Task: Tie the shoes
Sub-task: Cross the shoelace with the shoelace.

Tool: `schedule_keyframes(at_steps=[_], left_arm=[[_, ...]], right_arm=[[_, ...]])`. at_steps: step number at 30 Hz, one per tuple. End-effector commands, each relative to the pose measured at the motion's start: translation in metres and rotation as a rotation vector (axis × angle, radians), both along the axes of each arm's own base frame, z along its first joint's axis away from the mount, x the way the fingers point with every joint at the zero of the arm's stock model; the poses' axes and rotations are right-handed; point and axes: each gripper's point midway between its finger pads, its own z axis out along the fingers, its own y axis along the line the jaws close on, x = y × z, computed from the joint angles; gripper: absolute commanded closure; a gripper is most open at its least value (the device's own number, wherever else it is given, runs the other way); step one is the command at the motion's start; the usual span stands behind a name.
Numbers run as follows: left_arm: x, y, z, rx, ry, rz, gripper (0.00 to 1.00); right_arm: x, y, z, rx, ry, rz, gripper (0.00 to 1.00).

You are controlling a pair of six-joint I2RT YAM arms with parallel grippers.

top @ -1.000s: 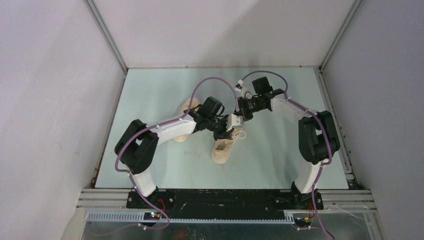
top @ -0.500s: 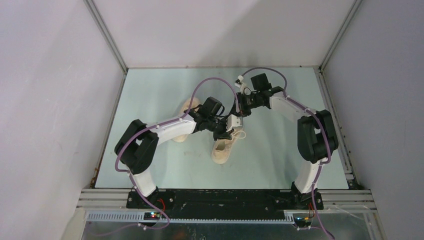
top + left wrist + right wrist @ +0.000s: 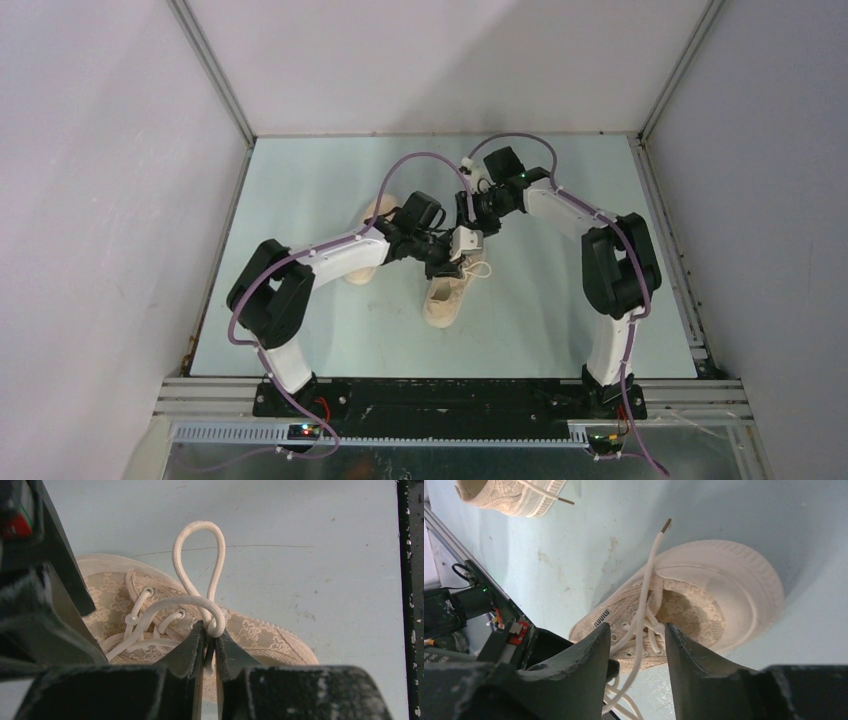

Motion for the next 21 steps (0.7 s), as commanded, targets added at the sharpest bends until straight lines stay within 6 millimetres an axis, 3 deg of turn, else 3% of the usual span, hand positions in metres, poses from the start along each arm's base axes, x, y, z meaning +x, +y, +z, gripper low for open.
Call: schedule_keyframes(at_steps=[1,5,10,15,21], left_arm=[[0.006,-0.001,0.023,-0.074,-0.004,0.010,0.87],[0.010,0.001,0.023,-0.079,0.003,0.023,0.87],[0.011,0.004,0.023,-0.085,0.020,0.027,0.87],[0.010,0.003,0.024,-0.093,0.041,0.032,0.87],[0.011,0.003,0.025,-0.111,0.076,0.043,0.87]], right_arm=[[0.021,-0.023,0.042,-0.006,-0.143,-0.029,0.51],[0.014,-0.041,0.054,0.050,-0.157,-0.018,0.48],[-0.012,-0.060,0.039,0.112,-0.103,-0.020,0.41],[-0.038,-0.056,0.032,0.197,-0.064,0.012,0.37],[-0.048,-0.045,0.028,0.239,-0.025,0.023,0.36]])
